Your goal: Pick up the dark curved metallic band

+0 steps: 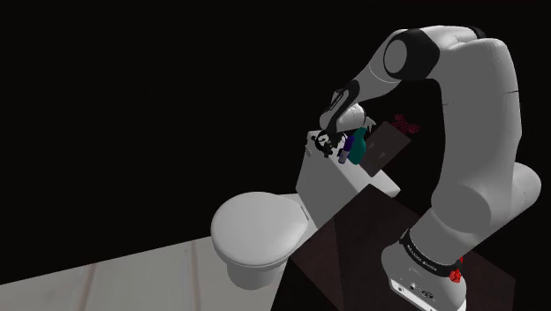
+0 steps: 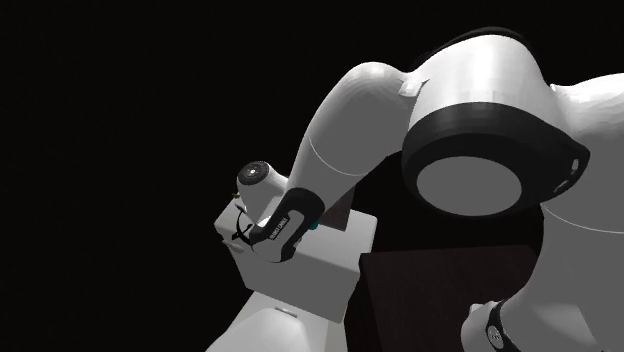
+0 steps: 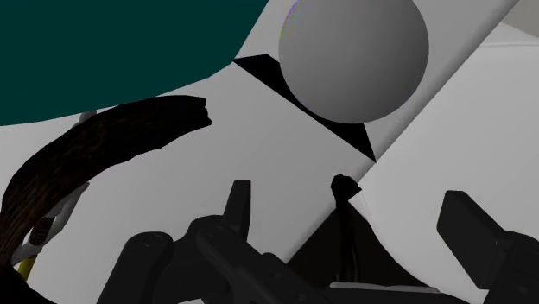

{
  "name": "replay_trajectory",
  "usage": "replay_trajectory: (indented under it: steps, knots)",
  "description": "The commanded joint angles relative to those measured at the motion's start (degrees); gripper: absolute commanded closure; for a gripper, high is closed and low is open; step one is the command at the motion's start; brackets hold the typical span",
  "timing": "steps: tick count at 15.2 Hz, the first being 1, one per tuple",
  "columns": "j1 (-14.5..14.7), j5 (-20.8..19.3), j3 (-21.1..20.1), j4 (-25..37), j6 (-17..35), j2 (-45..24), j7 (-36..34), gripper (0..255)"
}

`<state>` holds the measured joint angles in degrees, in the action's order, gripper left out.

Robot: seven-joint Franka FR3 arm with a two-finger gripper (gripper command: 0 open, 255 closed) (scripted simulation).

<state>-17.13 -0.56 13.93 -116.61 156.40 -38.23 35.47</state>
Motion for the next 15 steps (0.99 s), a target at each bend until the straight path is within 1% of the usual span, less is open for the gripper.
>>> replay_trajectory:
  steps: [1,2,11,15]
  knots:
    - [-0.1,0.1,-0.1,0.1,0.4,-0.5,0.0,0]
    - [-0.1,0.1,-0.1,0.1,0.4,-0.5,0.0,255]
    - [-0.1,0.1,-0.1,0.1,0.4,-0.5,0.0,255]
    - [0.4,-0.4,0.5,-0.8,-1.5,2.4,0.0,255]
